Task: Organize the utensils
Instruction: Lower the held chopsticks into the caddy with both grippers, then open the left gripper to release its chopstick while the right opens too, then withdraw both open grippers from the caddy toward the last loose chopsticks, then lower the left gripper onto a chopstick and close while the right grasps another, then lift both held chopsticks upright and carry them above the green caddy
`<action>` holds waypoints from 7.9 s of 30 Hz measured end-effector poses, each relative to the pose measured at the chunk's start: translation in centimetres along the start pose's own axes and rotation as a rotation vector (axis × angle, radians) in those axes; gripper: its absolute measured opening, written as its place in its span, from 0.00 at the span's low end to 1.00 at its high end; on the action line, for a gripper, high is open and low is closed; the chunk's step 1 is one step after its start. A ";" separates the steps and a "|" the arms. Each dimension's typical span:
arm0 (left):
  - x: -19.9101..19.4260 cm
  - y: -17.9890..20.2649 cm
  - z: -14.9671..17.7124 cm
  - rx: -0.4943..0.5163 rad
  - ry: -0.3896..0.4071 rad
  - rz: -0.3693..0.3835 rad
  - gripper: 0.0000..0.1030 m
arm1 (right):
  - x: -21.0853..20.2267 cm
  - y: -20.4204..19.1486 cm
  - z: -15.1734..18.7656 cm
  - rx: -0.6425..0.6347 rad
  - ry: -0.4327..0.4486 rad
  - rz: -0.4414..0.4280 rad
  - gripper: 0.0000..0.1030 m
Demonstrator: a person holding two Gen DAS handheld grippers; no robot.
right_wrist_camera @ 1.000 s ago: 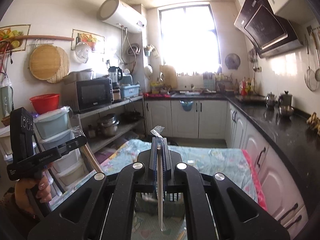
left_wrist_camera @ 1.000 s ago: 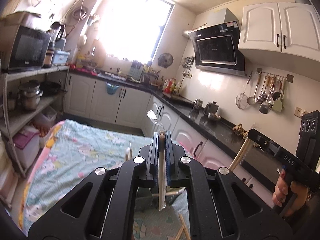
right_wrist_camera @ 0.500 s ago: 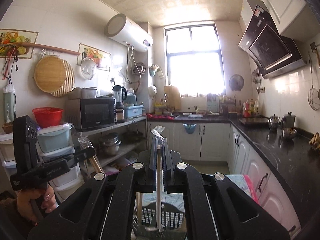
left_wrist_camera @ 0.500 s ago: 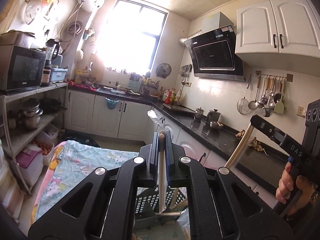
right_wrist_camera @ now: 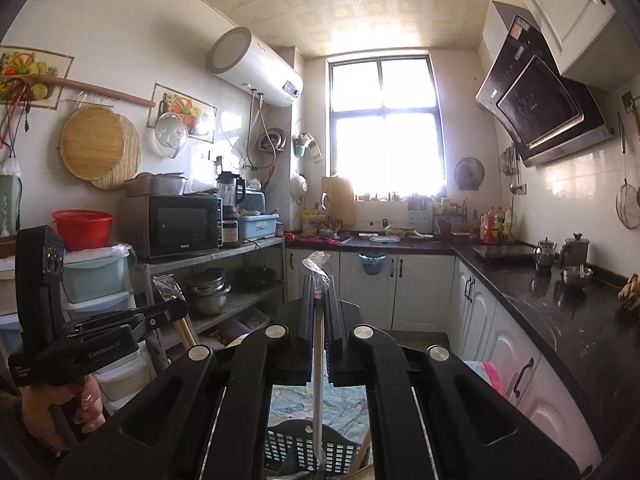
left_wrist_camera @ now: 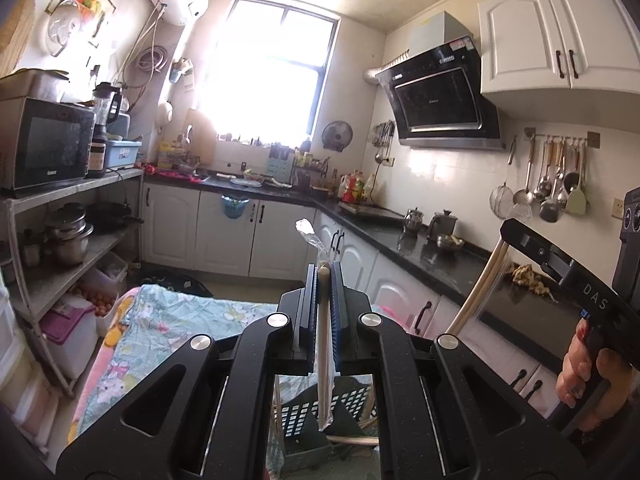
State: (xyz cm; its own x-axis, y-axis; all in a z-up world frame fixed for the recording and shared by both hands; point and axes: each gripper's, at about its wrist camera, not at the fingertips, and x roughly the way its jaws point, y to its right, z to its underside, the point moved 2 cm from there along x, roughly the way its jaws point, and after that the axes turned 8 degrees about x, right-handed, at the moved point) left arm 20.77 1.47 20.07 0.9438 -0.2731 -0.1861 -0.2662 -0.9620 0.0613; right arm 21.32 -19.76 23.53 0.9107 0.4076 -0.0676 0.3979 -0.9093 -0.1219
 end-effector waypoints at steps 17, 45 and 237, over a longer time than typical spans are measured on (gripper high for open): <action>4.4 -0.6 5.1 0.009 -0.106 -0.036 0.03 | 4.7 1.8 5.0 0.021 -0.079 0.042 0.05; 7.5 -0.1 9.4 0.007 -0.218 -0.020 0.03 | 9.1 2.4 10.3 0.046 -0.226 0.080 0.05; 4.7 5.9 15.9 0.057 -0.530 0.262 0.03 | 0.7 2.5 19.4 0.086 -0.653 -0.029 0.05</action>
State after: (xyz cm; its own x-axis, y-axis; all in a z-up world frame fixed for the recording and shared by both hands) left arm 20.52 -5.59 3.95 0.6225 -0.4545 -0.6371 -0.5013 -0.8567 0.1214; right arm 20.85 -20.14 3.92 0.6345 0.4239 -0.6463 0.3867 -0.8981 -0.2095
